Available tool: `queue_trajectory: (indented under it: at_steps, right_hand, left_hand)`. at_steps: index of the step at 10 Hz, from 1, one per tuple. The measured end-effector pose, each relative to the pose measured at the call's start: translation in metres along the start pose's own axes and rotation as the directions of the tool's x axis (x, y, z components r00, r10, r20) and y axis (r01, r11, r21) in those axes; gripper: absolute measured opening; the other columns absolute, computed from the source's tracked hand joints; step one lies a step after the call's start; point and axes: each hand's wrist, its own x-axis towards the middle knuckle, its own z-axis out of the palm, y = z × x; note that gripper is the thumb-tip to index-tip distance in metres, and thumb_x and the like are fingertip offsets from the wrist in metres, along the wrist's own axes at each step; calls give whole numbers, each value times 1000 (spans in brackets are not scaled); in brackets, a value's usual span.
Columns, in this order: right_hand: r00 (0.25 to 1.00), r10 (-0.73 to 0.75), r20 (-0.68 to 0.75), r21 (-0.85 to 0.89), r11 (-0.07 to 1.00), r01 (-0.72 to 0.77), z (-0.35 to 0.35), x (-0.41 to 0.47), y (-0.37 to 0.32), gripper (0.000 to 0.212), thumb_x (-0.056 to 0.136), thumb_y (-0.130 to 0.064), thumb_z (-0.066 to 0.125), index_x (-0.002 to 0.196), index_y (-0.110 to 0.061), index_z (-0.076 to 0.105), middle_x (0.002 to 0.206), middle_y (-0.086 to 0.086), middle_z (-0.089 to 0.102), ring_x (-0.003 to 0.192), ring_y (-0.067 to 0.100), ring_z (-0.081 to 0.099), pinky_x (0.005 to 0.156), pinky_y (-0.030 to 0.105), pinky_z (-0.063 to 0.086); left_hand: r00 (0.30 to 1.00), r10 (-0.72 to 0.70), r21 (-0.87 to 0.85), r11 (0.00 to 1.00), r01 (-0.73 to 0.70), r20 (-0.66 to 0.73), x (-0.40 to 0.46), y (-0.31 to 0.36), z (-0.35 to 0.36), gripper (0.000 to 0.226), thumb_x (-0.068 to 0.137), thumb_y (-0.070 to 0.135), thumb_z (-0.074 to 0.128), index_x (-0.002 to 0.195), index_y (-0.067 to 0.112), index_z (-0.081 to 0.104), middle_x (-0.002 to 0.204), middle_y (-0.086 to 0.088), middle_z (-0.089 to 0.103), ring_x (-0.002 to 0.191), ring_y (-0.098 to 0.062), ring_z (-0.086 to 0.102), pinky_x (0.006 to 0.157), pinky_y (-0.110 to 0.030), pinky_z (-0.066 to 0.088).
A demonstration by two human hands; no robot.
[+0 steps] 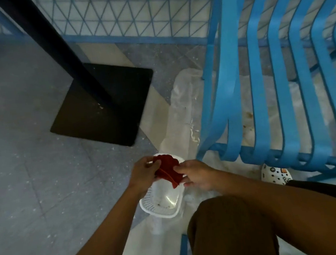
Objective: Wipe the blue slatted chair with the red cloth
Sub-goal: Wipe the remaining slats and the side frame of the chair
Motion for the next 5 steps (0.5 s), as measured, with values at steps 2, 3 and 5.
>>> queue_trajectory:
  at_steps: [2, 3, 5]
  right_hand:
    - [998, 2, -60, -137, 991, -10, 4, 33, 14, 43, 98, -21, 65, 140, -11, 56, 122, 13, 70, 107, 24, 71, 79, 29, 58]
    - [997, 63, -50, -72, 995, -66, 1, 36, 15, 42, 100, -14, 62, 141, -9, 53, 122, 14, 66, 111, 26, 67, 92, 36, 57]
    - [997, 76, 3, -60, 995, -76, -5, 37, 19, 26, 101, -17, 59, 126, -15, 60, 112, 10, 68, 101, 21, 67, 95, 37, 54]
  left_hand:
    - [991, -78, 35, 996, 82, -106, 22, -37, 4, 15, 99, 6, 61, 114, 8, 60, 102, -15, 68, 81, -21, 71, 52, -20, 56]
    - [989, -50, 175, 982, 75, -142, 27, -51, 6, 18, 99, 8, 61, 117, 7, 63, 94, -11, 71, 77, -22, 73, 55, -27, 60]
    - [998, 3, 463, 886, 25, -60, 35, -66, 6, 28, 94, 23, 67, 122, 23, 66, 116, -4, 72, 100, -22, 68, 94, -42, 57]
